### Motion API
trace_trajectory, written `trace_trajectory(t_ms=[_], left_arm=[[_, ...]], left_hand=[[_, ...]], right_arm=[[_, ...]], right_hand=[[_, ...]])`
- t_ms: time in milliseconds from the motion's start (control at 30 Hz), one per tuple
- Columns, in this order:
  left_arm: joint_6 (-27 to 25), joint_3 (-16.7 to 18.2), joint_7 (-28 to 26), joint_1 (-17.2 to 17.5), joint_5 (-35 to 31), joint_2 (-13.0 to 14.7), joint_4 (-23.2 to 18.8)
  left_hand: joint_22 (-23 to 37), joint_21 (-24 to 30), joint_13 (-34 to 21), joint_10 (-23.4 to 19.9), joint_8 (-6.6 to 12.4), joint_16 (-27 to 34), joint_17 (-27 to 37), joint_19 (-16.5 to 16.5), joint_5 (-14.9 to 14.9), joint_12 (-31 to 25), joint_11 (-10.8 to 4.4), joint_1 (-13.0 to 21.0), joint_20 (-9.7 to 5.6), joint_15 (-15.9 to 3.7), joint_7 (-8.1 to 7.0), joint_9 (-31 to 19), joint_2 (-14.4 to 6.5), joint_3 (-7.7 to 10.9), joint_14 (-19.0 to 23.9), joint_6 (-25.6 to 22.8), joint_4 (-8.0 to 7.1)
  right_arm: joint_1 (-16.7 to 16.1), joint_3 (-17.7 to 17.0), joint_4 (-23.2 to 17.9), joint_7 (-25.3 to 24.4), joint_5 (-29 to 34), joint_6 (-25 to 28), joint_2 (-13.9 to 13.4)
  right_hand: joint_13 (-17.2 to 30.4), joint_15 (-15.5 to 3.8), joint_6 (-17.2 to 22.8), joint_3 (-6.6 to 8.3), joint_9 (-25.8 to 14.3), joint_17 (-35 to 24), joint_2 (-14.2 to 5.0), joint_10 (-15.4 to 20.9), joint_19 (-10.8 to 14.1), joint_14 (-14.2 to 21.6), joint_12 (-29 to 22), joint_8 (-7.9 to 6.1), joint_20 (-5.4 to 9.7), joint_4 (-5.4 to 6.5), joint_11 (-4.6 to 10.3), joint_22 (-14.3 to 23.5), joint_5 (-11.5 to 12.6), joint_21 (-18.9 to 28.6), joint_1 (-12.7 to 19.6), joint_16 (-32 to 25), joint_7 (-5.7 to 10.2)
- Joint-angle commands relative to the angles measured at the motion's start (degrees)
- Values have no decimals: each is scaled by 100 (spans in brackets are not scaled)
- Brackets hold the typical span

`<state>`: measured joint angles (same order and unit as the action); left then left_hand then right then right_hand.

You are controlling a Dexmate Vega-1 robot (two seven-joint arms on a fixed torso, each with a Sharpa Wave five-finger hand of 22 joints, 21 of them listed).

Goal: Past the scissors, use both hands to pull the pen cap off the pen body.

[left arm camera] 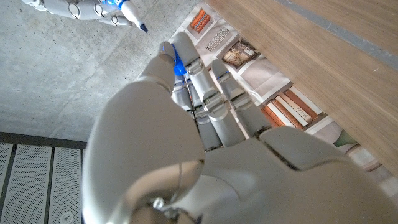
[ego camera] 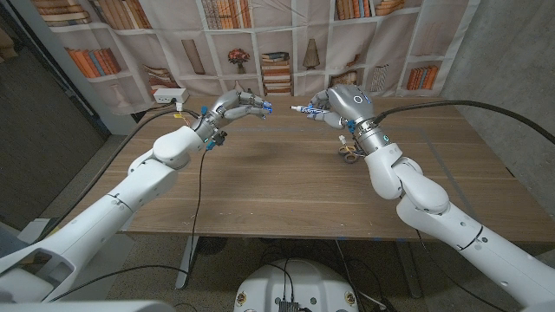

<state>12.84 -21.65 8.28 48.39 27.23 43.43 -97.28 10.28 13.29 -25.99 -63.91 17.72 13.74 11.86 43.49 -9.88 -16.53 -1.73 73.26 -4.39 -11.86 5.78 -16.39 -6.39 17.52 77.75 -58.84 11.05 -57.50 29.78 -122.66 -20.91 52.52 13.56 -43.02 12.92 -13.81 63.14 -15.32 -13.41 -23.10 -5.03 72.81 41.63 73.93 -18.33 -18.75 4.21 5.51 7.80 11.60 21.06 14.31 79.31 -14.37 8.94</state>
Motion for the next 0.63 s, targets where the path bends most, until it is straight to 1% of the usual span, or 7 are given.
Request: trace_trajectory(t_ms=[33,100,167,300,367,433,633], left_arm=[[217,205,-131,227,142,85,-231],[193,226,-159,244,134,106,-287],[156,265,-224,298,122,142,-379],[132,368,-365,456,89,224,-564],[136,405,-395,512,92,247,-607],[141,420,-392,540,107,253,-607],[217,416,-300,542,180,213,-504]], left_hand=[[12,11,-594,-158,-21,-15,29,27,-38,-31,-186,25,-272,-7,53,-29,-88,439,-44,-40,-402],[13,12,-597,-158,-22,-13,29,30,-38,-30,-180,21,-266,-1,49,-32,-88,441,-37,-37,-404],[13,12,-602,-155,-22,-12,29,33,-37,-27,-167,17,-292,-2,45,-36,-87,443,-32,-38,-406],[13,12,-594,-165,-21,-10,29,38,-37,-14,-193,10,-330,-9,39,-44,-86,451,-17,-43,-408],[13,8,-597,-160,-22,-13,29,27,-36,-11,-206,6,-335,-11,40,-42,-85,452,-23,-48,-410],[14,7,-600,-168,-24,-15,29,28,-36,-13,-207,4,-339,-15,41,-42,-86,454,-27,-48,-411],[15,7,-612,-179,-30,-15,29,29,-35,-12,-207,-8,-338,-12,38,-48,-85,461,-18,-43,-416]], right_arm=[[-98,-32,35,-459,-243,109,336],[-104,-51,23,-511,-276,118,347],[-104,-71,13,-550,-305,110,341],[-87,-91,41,-625,-384,72,346],[-62,-78,66,-623,-409,68,356],[-41,-57,95,-620,-423,72,368],[-30,21,53,-639,-302,169,385]], right_hand=[[1913,-10,275,-12,-22,-12,-385,398,1,11,36,20,592,22,345,7,-21,-2,376,19,280],[1920,-10,267,-10,-26,-29,-388,402,-2,15,52,20,593,25,342,8,-24,-5,378,16,280],[1919,-10,267,-6,-23,-30,-391,394,6,20,69,21,595,26,345,9,-24,-4,380,18,281],[1925,-10,262,-6,-16,-48,-388,401,-60,9,100,25,601,27,345,12,-28,-31,387,26,280],[1924,-11,268,0,-18,-42,-393,405,-54,13,111,21,601,27,345,14,-27,-29,390,33,281],[1918,-10,259,1,-19,-48,-391,390,-78,19,149,21,602,28,347,16,-29,-38,396,38,281],[1936,-10,255,4,-13,-42,-394,417,-45,21,184,19,592,44,345,17,-33,-26,387,59,282]])
